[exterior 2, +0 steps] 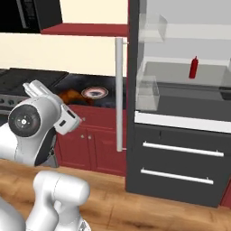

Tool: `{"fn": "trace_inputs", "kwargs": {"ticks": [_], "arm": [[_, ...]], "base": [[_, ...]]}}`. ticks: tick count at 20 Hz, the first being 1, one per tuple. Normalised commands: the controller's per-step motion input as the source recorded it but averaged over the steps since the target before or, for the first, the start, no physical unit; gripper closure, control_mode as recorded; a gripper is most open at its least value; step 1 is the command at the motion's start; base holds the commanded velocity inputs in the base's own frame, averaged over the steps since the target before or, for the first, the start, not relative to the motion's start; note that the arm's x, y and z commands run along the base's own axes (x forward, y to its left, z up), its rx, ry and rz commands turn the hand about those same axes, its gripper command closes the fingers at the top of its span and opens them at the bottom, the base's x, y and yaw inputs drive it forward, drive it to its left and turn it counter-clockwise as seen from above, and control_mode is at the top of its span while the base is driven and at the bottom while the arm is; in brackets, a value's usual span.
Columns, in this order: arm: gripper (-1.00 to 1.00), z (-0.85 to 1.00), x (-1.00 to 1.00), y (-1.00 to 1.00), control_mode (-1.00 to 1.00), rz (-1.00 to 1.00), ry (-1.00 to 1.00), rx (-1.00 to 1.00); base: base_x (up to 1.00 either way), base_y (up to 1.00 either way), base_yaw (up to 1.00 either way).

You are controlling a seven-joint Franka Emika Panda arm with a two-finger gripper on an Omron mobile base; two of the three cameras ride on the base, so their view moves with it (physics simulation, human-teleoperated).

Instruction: Pick chicken drumstick from the fridge and place it on the plate on the counter.

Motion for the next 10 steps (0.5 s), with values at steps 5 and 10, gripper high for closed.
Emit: {"fn": "trace_inputs", "kwargs": {"ticks": [5, 10], "arm": [[1.0, 0.0, 0.0, 0.0, 1.0, 0.0, 0.0, 0.0], [1.0, 0.0, 0.0, 0.0, 1.0, 0.0, 0.0, 0.0]], "base": [[0.64, 0.46, 0.0], [0.6, 0.41, 0.0]]}}
